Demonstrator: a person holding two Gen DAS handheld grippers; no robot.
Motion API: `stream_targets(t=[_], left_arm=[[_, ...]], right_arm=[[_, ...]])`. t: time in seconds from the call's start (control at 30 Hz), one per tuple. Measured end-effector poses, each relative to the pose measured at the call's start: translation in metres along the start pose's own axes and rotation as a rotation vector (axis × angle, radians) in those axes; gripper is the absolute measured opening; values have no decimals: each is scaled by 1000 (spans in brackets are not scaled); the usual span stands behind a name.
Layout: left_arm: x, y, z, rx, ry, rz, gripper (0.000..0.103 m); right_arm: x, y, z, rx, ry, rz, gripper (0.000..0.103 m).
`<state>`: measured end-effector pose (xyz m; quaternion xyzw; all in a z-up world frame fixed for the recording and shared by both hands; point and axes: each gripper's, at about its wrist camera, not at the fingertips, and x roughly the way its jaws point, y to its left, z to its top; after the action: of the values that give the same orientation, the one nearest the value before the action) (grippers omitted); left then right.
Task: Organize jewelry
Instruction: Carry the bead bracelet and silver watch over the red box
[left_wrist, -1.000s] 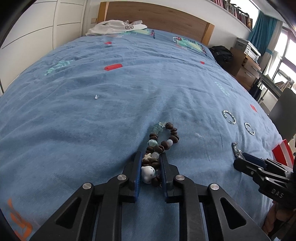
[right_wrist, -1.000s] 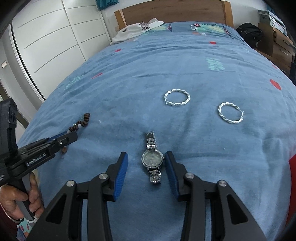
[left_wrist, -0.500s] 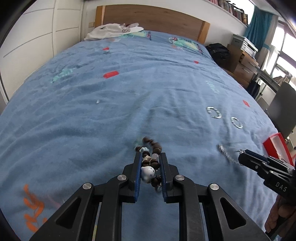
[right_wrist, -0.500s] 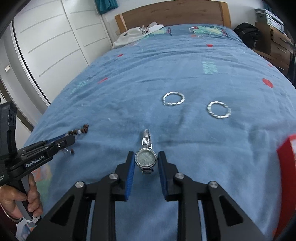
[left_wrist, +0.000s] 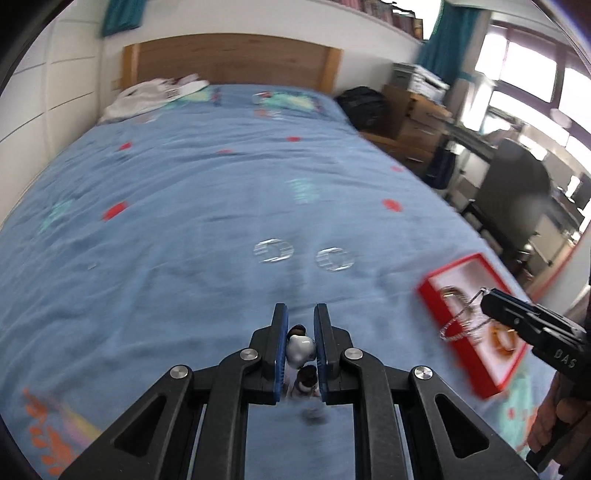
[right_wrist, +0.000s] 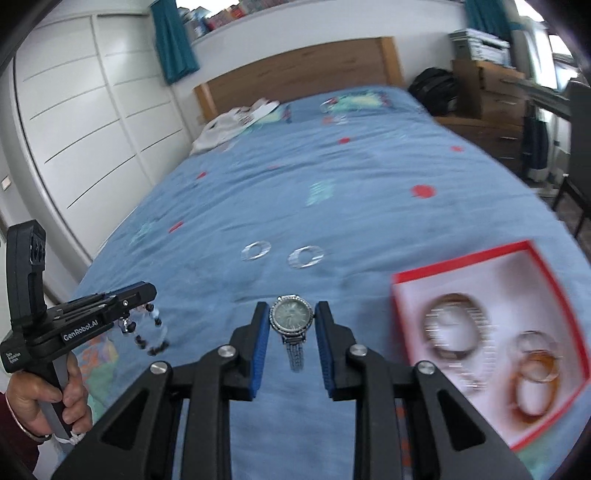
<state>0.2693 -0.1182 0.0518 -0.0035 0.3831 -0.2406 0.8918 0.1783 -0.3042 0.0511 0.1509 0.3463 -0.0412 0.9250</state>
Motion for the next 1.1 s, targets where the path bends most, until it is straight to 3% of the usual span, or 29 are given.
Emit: stream_targets(t=[0.3, 0.6, 0.93, 1.1], left_arm=[[32, -116, 33, 114, 5, -187, 14], [103, -213, 49, 200, 80, -312, 14], [179, -236, 32, 221, 211, -296, 14], [192, -234, 22, 204, 257, -279, 14]], right_arm=[[-52, -98, 1, 47, -22, -149, 24], [-28, -161, 14, 48, 24, -155, 24], [28, -213, 13, -5, 171, -32, 24], [46, -220, 7, -38, 235, -5, 24]])
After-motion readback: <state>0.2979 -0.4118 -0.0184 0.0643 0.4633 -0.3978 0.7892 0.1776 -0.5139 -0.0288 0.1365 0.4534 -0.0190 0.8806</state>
